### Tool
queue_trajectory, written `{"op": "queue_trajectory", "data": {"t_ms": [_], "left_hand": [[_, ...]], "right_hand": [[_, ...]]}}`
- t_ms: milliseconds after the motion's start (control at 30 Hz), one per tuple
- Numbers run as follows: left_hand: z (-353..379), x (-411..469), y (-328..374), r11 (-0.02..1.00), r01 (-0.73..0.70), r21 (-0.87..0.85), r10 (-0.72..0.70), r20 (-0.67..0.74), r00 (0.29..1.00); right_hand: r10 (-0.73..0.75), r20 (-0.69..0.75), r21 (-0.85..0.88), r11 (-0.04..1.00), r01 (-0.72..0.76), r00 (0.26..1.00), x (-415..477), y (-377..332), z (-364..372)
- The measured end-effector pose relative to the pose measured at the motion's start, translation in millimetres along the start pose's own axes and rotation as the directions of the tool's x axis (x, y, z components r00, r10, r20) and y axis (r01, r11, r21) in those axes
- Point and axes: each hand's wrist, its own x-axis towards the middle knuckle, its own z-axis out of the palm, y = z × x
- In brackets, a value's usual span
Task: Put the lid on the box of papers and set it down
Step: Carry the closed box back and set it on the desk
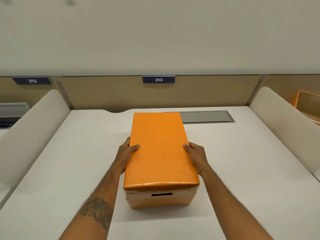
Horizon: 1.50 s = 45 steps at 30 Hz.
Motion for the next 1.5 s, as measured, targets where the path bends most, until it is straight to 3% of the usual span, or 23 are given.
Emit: {"op": "queue_trajectory", "data": {"t_ms": [500, 1000, 1167, 1500], "left_hand": [[-2, 4, -10, 0.998, 0.061, -0.015, -0.061, 0.038, 0.997], [5, -7, -25, 0.999, 0.021, -0.044, -0.021, -0.004, 1.0], [6, -13, -24, 1.0, 0.024, 0.004, -0.024, -0.081, 0.996], [12, -35, -16, 0.98, 0.049, 0.191, -0.03, -0.098, 0.995]], "right_hand": [[0.014, 0.102, -0.137, 0.991, 0.0, 0.995, 1, 11, 0], [-0.011, 0.017, -0.191, 0.981, 0.014, 1.0, 4, 28, 10], [-0.022, -0.001, -0.215, 0.976, 0.021, 1.0, 2, 28, 10], [0.011, 0.044, -0.156, 0.988, -0.004, 0.999, 2, 26, 1]]}}
